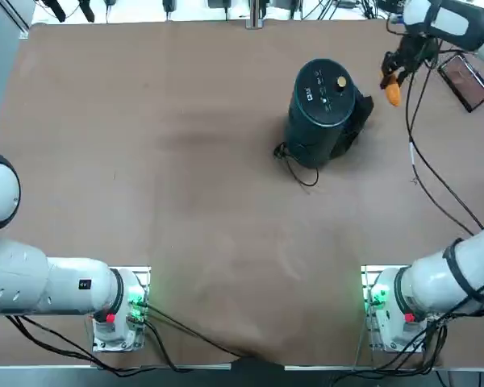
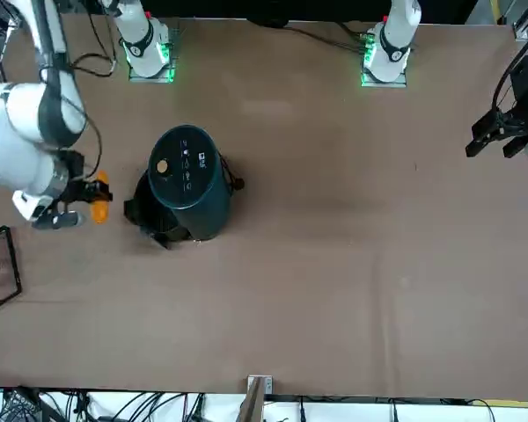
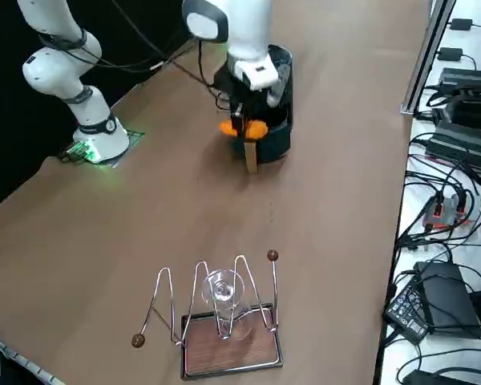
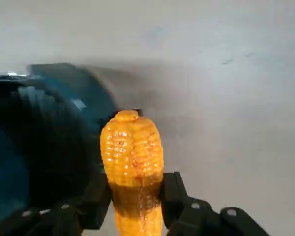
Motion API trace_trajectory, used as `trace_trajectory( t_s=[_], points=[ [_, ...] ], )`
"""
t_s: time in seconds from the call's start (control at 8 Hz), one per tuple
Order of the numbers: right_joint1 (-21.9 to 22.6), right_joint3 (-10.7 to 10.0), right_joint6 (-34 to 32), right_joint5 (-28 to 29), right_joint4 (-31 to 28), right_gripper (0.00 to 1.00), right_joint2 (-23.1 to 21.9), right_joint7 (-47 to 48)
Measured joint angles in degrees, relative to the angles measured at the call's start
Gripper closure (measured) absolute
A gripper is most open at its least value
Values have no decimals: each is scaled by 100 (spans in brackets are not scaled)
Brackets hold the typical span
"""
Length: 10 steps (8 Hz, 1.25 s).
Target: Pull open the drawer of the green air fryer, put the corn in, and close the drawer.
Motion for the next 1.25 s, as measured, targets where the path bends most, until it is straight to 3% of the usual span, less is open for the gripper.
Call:
trace_trajectory(
  t_s=[0.62,1.0,1.12,1.25],
  points=[
    [266,-10,86,1247,6,43,330,101],
    [363,-8,87,1521,14,43,429,105],
    [395,-7,87,1529,14,40,460,108],
    [415,-7,87,1530,14,26,481,111]
  ],
)
